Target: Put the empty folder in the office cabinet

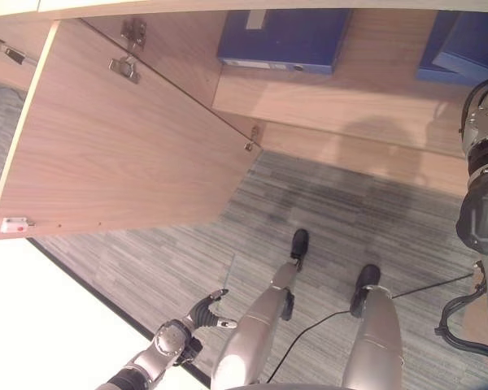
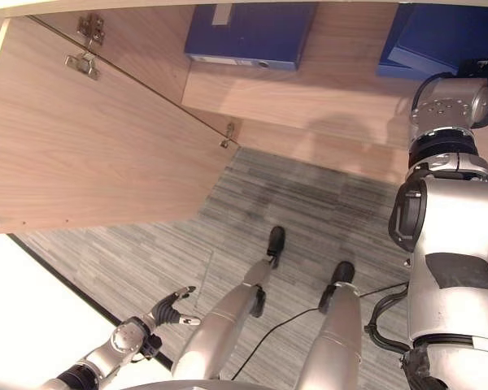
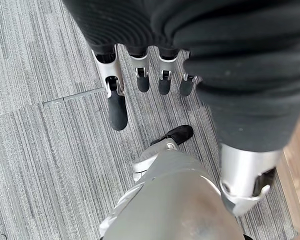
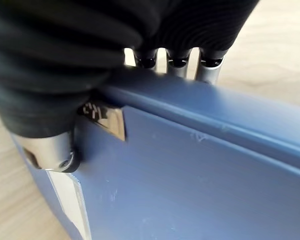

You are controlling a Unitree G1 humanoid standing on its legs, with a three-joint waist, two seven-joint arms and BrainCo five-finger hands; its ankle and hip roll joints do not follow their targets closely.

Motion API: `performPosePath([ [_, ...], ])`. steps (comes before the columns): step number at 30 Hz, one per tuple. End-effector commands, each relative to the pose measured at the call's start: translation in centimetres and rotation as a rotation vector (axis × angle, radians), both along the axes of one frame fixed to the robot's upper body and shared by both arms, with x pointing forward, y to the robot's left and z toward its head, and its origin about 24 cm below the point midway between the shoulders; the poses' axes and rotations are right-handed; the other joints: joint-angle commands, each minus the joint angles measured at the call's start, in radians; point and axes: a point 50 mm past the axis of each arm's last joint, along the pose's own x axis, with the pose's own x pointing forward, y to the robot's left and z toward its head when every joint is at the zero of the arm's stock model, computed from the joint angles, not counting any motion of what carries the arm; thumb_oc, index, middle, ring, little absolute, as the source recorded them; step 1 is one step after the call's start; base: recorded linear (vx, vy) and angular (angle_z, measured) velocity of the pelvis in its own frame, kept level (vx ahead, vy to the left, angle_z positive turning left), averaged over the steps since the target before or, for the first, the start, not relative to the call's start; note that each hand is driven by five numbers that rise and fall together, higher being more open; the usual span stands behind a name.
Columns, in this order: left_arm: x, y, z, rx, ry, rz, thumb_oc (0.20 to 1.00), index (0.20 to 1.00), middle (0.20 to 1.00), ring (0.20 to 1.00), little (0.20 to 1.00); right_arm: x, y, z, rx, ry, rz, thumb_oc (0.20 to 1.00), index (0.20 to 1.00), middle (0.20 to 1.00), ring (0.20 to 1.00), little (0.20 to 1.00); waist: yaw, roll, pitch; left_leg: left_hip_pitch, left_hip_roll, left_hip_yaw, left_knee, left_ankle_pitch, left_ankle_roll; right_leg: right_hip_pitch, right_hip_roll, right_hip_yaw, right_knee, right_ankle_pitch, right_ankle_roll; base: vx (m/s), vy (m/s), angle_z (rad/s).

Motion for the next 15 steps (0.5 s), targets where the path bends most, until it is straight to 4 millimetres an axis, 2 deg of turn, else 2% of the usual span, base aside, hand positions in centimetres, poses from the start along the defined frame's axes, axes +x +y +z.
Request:
performPosePath([
  [1, 1.4, 0.7, 0.7, 0.01, -0.03, 0.01, 1.0, 1.0, 1.0, 1.0, 1.0, -2.4, -2.3, 5.0, -0.262, -0.05, -0.09, 0.2, 0.2, 0.2, 0.2, 0.2, 0.015, -0.002, 0.029, 0.069, 0.031, 0.044, 0.078, -0.216, -0.024, 0.047, -0.017, 0.093, -0.227, 0.153, 0.132, 0.0, 0.0, 0.0],
  [5, 1.4, 1.0, 0.7, 0.005, -0.027, 0.032, 1.0, 1.0, 1.0, 1.0, 1.0, -2.9, -2.6, 6.1, -0.307, -0.034, -0.099, 0.2, 0.2, 0.2, 0.2, 0.2, 0.014, -0.002, 0.03, 0.081, 0.033, 0.043, 0.058, -0.207, -0.026, 0.055, -0.017, 0.09, -0.241, 0.159, 0.134, 0.0, 0.0, 0.0],
  [11, 1.0, 1.5, 0.4, 0.008, -0.01, 0.049, 1.0, 1.0, 1.0, 1.0, 1.0, -3.9, -2.3, 9.8, -0.493, 0.008, -0.125, 0.2, 0.2, 0.2, 0.2, 0.2, 0.013, -0.017, 0.027, 0.091, 0.032, 0.046, 0.038, -0.201, -0.028, 0.056, -0.017, 0.088, -0.25, 0.166, 0.133, 0.0, 0.0, 0.0],
  [13, 1.0, 1.5, 0.4, 0.002, -0.008, 0.052, 1.0, 1.0, 1.0, 1.0, 1.0, -4.0, -2.2, 10.4, -0.529, 0.015, -0.126, 0.2, 0.2, 0.2, 0.2, 0.2, 0.012, -0.019, 0.028, 0.092, 0.032, 0.047, 0.036, -0.201, -0.028, 0.056, -0.017, 0.087, -0.251, 0.167, 0.133, 0.0, 0.0, 0.0],
  [14, 0.8, 1.6, 0.3, -0.008, 0.005, 0.062, 1.0, 1.0, 1.0, 1.0, 1.0, -4.3, -2.1, 11.6, -0.608, 0.05, -0.118, 0.2, 0.2, 0.2, 0.2, 0.2, 0.009, -0.03, 0.023, 0.099, 0.032, 0.049, 0.029, -0.2, -0.028, 0.056, -0.014, 0.091, -0.257, 0.174, 0.132, 0.0, 0.0, 0.0],
  [15, 0.9, 1.5, 0.3, -0.01, 0.005, 0.062, 1.0, 1.0, 1.0, 1.0, 1.0, -4.3, -2.1, 11.7, -0.609, 0.049, -0.118, 0.2, 0.2, 0.2, 0.2, 0.2, 0.01, -0.029, 0.023, 0.1, 0.032, 0.049, 0.029, -0.2, -0.028, 0.056, -0.014, 0.091, -0.257, 0.174, 0.132, 0.0, 0.0, 0.0],
])
